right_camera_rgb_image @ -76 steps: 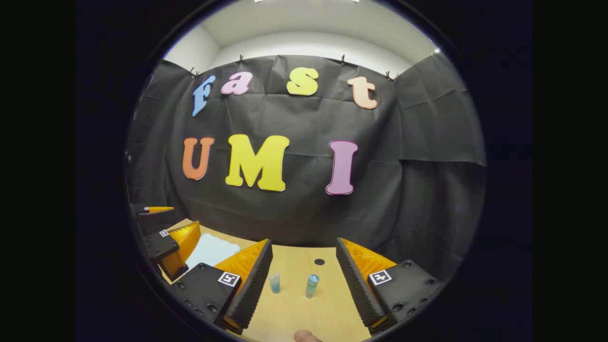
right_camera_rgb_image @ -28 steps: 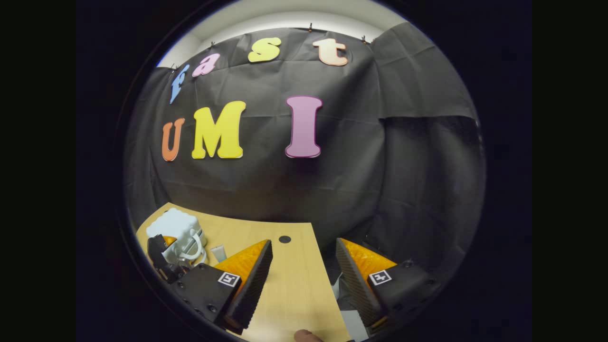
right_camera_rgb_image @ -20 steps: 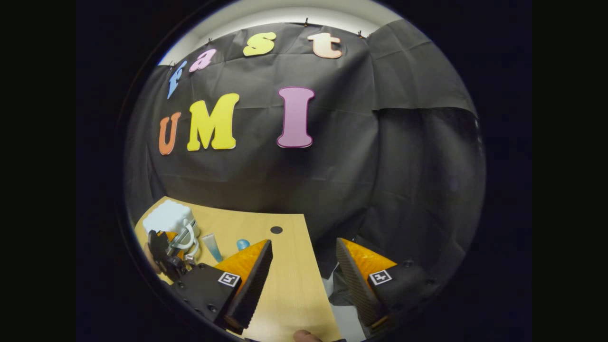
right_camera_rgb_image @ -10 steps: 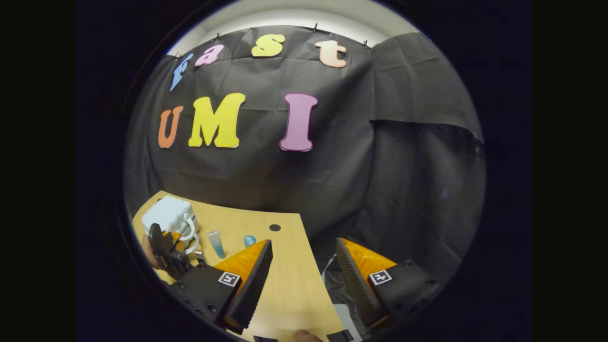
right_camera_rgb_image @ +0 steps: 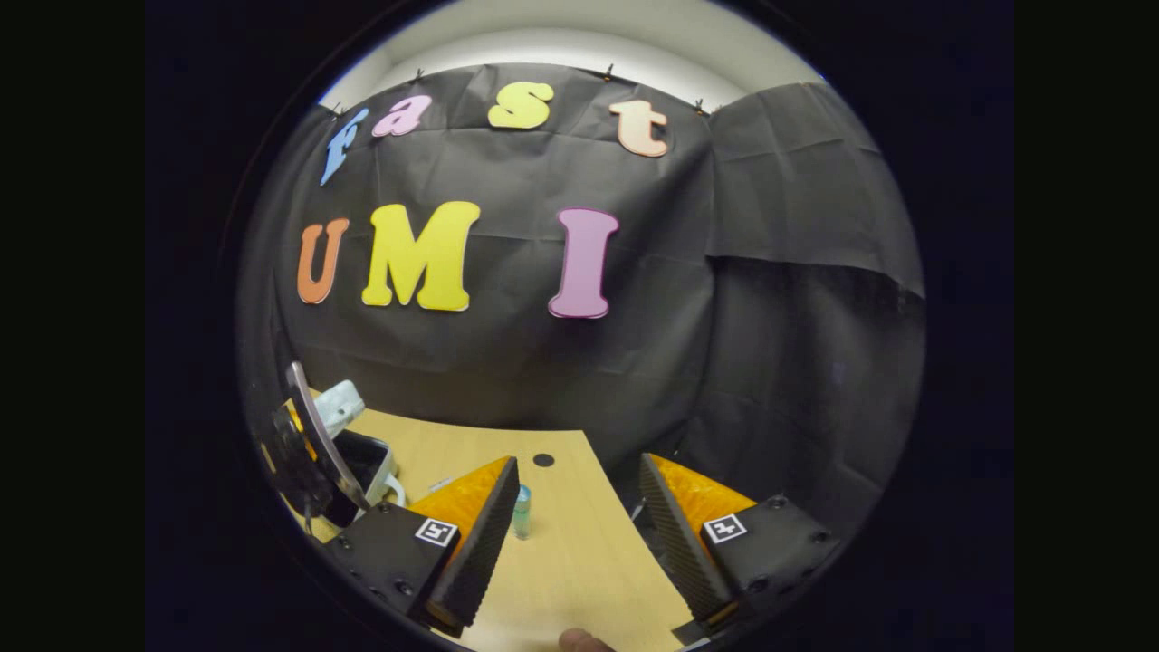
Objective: First open the suitcase, pack the skin care products into it, and then close the suitcase.
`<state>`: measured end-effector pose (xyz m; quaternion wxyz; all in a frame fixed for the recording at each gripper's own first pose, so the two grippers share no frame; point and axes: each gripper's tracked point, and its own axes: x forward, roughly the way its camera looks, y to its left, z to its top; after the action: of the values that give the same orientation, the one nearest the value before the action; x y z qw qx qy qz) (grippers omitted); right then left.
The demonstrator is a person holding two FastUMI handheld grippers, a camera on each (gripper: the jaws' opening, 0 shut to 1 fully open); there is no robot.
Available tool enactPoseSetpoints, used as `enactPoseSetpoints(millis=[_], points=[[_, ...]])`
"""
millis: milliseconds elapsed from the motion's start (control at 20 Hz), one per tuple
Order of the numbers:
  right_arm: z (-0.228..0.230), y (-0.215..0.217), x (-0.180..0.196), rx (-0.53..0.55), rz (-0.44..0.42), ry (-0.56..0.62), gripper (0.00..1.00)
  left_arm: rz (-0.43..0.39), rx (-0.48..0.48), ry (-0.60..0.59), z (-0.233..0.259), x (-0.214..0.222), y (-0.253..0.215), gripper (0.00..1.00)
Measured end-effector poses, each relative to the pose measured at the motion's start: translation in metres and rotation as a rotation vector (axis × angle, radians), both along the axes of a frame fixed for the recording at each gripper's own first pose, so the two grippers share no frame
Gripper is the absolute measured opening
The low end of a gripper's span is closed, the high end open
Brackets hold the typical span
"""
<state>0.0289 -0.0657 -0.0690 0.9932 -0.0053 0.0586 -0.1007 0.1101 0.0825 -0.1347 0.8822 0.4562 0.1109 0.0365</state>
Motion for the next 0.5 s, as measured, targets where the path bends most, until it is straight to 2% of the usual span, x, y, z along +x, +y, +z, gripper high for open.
enactPoseSetpoints(millis=[150,350,500], points=[[0.015,0.038,0.004,-0.015,0.019,-0.014,0.8,0.009,-0.102,-0.048,0.028,-0.01,0.04,0.03],[0.026,0.068,0.013,-0.018,0.004,-0.014,0.8,0.025,-0.296,-0.1,0.046,-0.02,0.103,0.03],[0.022,0.089,0.01,-0.01,-0.004,0.018,0.8,0.061,-0.365,-0.136,0.053,-0.031,0.148,0.02]])
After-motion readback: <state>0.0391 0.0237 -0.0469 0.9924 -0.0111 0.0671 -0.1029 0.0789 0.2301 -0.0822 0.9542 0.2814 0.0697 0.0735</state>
